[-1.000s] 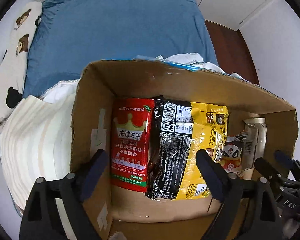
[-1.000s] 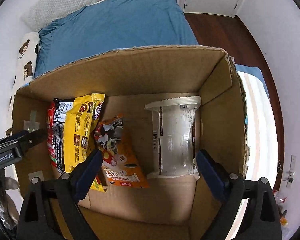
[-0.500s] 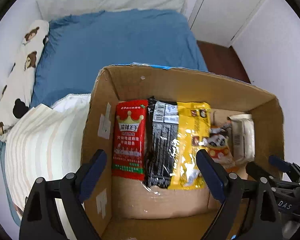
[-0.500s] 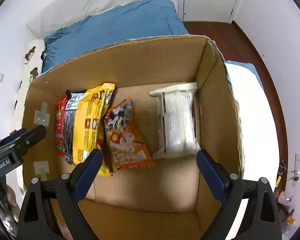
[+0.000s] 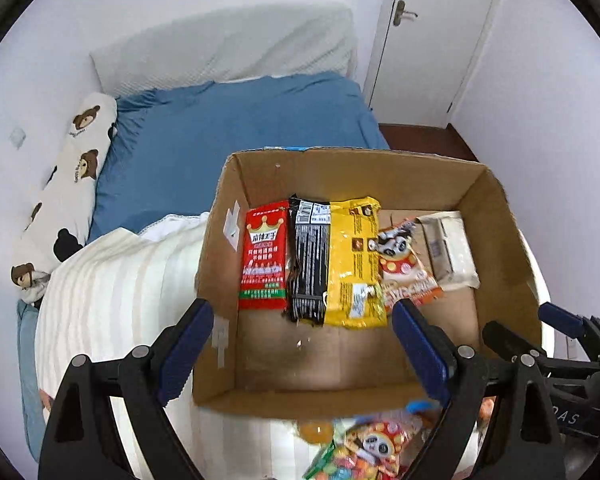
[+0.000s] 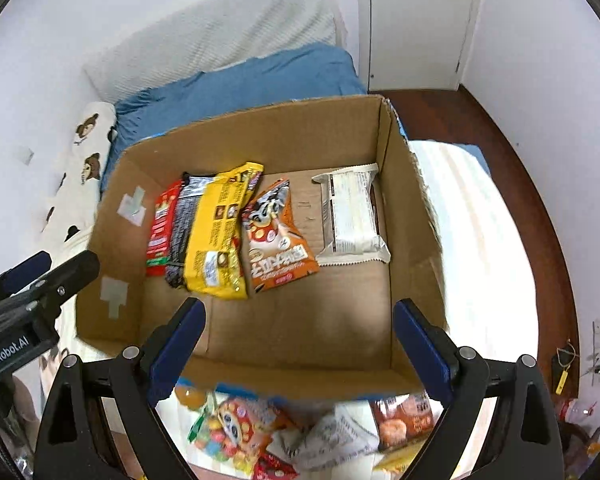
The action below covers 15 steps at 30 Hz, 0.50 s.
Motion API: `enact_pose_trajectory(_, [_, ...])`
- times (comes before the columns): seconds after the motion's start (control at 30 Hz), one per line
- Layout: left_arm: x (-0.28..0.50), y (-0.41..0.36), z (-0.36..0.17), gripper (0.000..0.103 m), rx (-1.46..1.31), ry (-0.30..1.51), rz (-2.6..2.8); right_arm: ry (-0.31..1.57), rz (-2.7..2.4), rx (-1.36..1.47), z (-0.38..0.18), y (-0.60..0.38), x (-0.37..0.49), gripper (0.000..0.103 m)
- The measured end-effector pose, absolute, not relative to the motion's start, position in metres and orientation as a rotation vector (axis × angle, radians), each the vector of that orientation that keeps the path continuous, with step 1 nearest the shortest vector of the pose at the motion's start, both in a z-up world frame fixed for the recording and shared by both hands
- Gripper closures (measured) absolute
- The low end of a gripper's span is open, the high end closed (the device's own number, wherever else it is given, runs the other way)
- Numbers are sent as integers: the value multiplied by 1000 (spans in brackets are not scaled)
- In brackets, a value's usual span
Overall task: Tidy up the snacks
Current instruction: 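Carry both packets into the box and release them beside the bags, then grasp the small yellow packet with the left tool while the right tool grasps a white wrapped snack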
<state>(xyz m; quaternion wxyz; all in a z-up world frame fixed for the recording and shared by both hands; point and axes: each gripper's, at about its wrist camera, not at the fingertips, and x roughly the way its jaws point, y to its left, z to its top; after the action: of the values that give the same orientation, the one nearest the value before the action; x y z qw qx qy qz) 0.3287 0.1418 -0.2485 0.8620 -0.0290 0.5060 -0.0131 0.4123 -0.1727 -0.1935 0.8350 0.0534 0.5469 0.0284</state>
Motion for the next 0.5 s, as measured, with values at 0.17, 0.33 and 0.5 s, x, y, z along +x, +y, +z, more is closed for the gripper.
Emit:
enact_pose_trajectory(0.17, [294,140,-229,11,-83,1015,-28,1106,84,105,-170,-171,382,6])
enact_pose_trajectory(0.33, [266,139,-212,11,-100,977,-26,1057,110,126,-145,-172,350,6])
enact_pose_trajectory(0.5, [234,142,-206,11,-123,971,-17,1065,134,165,-141,-177,320,6])
